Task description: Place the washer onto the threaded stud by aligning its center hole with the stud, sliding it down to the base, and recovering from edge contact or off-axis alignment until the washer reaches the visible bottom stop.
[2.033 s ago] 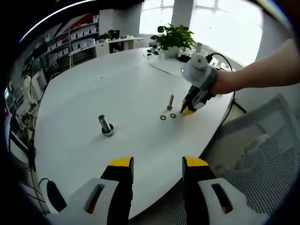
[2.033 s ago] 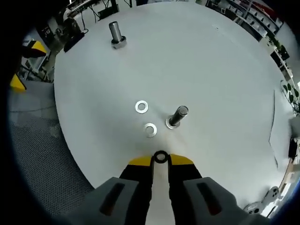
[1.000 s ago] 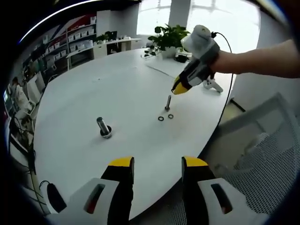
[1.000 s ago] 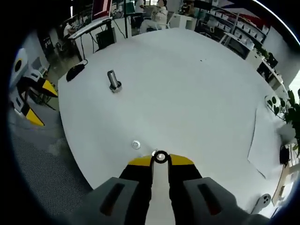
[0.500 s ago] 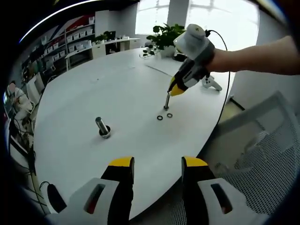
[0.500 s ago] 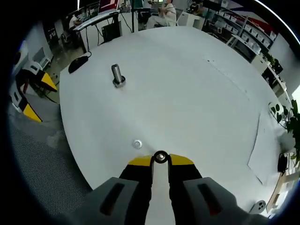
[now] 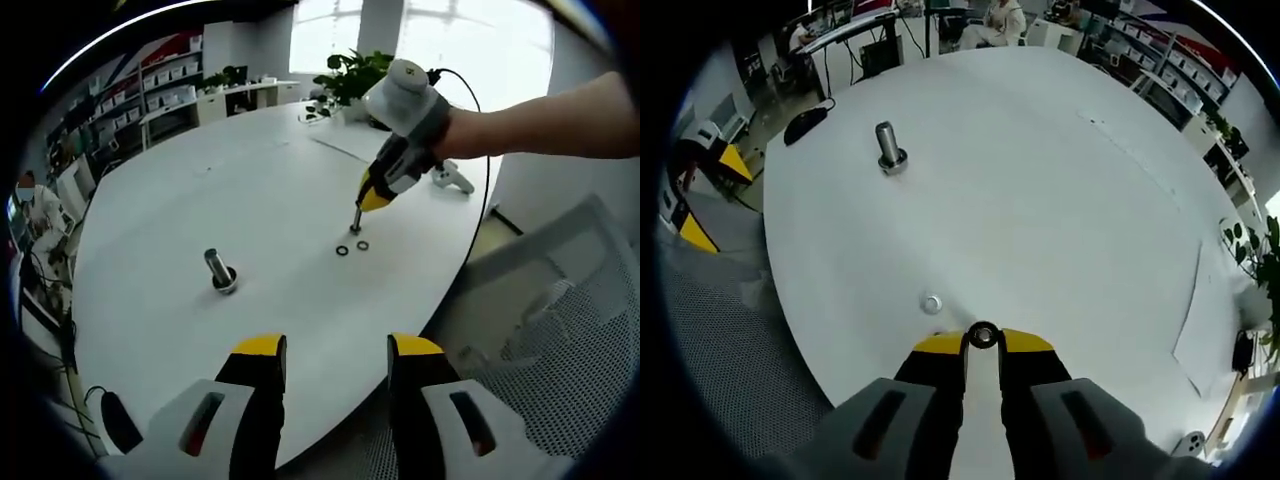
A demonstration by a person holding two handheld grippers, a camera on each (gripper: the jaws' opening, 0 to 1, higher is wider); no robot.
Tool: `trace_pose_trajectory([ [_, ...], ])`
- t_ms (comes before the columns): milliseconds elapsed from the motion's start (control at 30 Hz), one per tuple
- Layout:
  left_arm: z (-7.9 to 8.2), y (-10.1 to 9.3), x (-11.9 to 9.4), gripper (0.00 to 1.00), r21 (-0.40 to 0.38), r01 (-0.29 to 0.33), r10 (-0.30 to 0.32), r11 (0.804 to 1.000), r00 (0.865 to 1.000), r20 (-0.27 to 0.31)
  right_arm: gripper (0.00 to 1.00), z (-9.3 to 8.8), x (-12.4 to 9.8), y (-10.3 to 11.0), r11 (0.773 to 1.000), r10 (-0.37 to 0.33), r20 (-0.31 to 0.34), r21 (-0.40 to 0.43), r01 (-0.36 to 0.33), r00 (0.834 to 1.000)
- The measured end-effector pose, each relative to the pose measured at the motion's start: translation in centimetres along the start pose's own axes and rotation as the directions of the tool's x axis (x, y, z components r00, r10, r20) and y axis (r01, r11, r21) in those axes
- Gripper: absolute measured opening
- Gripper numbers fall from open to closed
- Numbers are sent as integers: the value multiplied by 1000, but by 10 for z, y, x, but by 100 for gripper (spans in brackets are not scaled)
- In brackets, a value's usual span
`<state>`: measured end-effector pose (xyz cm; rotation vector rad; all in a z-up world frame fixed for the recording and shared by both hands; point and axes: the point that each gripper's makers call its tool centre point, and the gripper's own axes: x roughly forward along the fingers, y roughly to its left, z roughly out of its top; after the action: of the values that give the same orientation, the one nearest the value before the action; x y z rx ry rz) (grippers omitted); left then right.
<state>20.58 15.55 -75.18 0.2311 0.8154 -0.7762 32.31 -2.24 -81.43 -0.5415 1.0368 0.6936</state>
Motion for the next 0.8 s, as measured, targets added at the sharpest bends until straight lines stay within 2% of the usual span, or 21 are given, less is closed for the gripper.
trace_pose_trajectory([
  [800,-2,2,1,39,-13,-3,3,1000,1000,-8,14,-17,34,3,999,43,-69,28,-41,997],
])
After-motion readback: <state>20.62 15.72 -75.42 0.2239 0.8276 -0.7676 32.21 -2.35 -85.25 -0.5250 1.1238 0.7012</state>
